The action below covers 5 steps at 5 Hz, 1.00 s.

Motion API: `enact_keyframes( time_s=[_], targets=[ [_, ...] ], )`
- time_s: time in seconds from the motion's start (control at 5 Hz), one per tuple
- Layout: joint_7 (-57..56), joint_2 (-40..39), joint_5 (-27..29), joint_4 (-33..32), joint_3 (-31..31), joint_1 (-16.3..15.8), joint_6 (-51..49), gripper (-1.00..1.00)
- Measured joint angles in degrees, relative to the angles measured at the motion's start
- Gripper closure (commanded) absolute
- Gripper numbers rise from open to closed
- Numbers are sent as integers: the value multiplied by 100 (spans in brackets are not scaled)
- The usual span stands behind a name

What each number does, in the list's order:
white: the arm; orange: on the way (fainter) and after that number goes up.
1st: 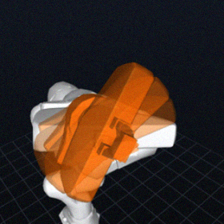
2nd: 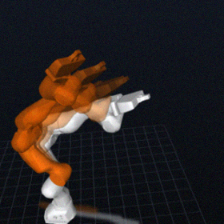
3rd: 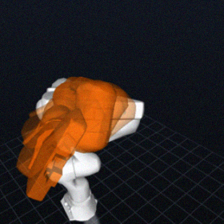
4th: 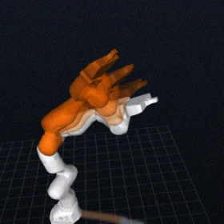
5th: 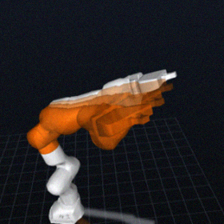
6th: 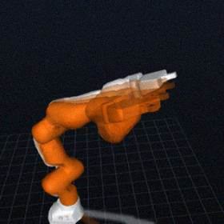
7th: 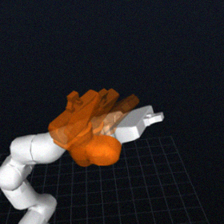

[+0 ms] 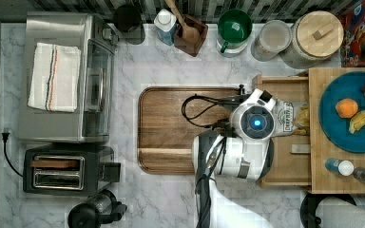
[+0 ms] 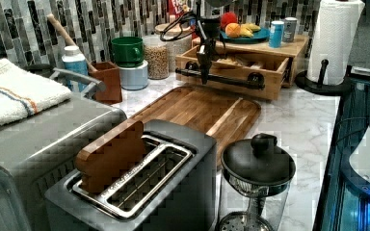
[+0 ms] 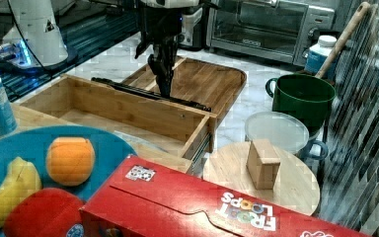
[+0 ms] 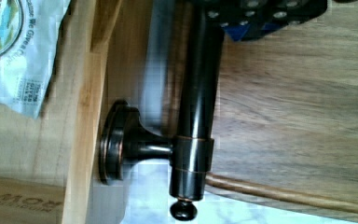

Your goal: Close the drawer.

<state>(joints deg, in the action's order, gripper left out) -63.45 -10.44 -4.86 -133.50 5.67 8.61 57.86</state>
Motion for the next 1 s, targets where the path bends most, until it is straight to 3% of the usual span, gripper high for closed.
enact_keyframes(
  time_s=[1.0],
  targets=[
    [-1483,-658,-15,918,712,729,-50,100]
  ],
)
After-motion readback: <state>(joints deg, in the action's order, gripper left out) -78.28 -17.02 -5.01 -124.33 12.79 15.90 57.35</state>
